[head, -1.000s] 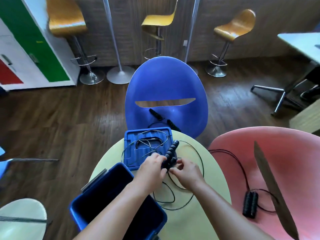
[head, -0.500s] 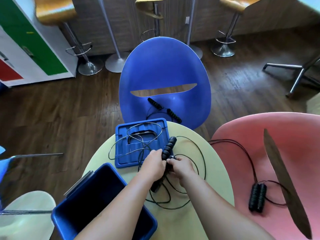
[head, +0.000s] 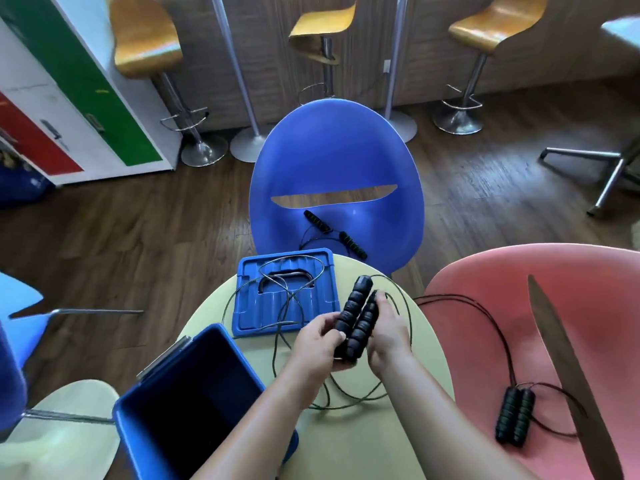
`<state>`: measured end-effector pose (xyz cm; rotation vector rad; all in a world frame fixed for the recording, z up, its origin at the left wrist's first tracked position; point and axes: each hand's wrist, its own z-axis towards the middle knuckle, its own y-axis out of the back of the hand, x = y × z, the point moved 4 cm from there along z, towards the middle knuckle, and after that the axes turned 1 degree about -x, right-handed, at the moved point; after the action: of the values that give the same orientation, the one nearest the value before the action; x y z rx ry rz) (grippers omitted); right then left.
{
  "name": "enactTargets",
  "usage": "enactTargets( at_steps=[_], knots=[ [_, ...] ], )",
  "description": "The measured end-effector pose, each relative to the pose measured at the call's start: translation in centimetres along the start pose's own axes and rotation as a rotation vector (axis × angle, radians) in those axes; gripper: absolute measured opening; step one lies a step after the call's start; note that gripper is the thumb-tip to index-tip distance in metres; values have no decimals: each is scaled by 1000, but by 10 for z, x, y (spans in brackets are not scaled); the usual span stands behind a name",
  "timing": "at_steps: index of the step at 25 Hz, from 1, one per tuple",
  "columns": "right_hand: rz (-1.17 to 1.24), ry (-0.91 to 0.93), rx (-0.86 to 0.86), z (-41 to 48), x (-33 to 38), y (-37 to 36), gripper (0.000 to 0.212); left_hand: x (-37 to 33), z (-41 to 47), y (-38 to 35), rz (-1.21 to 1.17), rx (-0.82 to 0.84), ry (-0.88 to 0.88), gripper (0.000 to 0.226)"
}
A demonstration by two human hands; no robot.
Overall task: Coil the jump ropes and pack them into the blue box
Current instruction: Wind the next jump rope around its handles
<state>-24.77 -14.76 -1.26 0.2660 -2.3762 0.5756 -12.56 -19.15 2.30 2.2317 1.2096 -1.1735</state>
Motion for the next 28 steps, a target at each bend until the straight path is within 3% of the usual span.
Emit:
enactTargets(
  at_steps=[2,5,9,11,13,15,17,20,22,28],
  knots=[
    [59,-65,116,-11,-1,0,45,-1,-21,-15,82,-21,-57,32],
    [-7,-66,242,-29,9,8,31,-5,-36,-12,437,-100,-214,23],
    [-113,-1,285,-49,24,19,20,-37,-14,40,965,-532,-381,34],
    [-145,-10,317,-60,25,21,24,-44,14,64,1198,-584,-184,48],
    [-179,-11,348,-66,22,25,25,-41,43,76,1348,-505,107,61],
    [-219,-14,363,-68,18,31,27,-33,67,80,1370,-424,266,80],
    [-249,-26,375,-69,14,38,28,-25,82,75,1381,-364,292,79],
    [-291,-42,381,-73,10,51,27,-17,93,72,1374,-389,164,37],
    [-306,-42,372,-77,9,58,28,-18,92,71,1329,-430,67,21],
    [-275,23,330,-105,21,60,22,-49,53,48,1144,-430,-261,22]
  ],
)
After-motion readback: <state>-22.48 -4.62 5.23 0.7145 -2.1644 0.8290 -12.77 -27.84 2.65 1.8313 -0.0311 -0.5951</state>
